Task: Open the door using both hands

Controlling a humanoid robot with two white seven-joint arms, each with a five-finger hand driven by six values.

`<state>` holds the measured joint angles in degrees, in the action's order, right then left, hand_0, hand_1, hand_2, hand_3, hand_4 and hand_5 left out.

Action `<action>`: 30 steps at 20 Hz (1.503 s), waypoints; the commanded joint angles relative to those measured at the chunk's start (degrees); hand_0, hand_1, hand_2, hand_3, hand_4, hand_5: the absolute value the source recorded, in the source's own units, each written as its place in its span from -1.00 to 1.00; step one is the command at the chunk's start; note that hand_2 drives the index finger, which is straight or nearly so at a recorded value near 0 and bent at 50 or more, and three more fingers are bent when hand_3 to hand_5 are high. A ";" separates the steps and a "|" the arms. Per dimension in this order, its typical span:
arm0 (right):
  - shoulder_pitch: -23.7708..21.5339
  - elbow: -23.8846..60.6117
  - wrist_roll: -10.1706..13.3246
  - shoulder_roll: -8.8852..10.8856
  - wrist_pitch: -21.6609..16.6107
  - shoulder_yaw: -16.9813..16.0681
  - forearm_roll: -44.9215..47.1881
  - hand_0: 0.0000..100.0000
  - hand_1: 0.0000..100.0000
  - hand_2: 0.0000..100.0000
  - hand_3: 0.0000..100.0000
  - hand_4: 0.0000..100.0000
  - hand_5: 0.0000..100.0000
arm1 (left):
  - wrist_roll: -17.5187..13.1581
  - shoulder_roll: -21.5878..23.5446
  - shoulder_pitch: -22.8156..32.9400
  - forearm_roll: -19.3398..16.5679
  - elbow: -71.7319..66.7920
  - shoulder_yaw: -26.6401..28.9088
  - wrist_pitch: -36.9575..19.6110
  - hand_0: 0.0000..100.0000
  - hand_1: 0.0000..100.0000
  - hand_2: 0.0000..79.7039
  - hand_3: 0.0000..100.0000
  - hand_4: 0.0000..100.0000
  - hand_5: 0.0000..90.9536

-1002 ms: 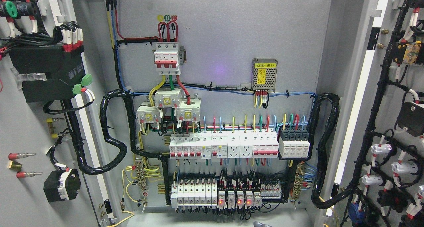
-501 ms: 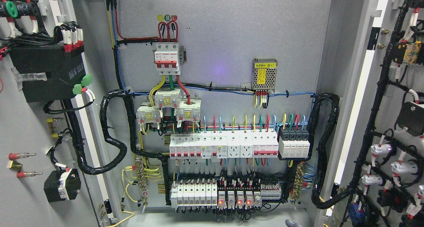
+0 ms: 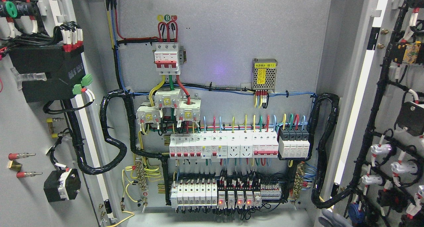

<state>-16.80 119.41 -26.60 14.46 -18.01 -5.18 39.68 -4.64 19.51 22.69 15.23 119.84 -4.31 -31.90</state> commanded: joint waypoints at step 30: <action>-3.32 -0.32 0.23 1.45 -0.09 -17.76 2.33 -0.62 -1.00 -1.00 -1.00 -1.00 -1.00 | -0.11 5.53 5.35 10.52 0.22 14.15 -0.18 -1.00 -1.00 -1.00 -1.00 -1.00 -1.00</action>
<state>-19.00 119.27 -26.43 16.04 -18.27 -19.27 41.92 -4.73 23.06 27.02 23.61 120.40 5.30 -32.25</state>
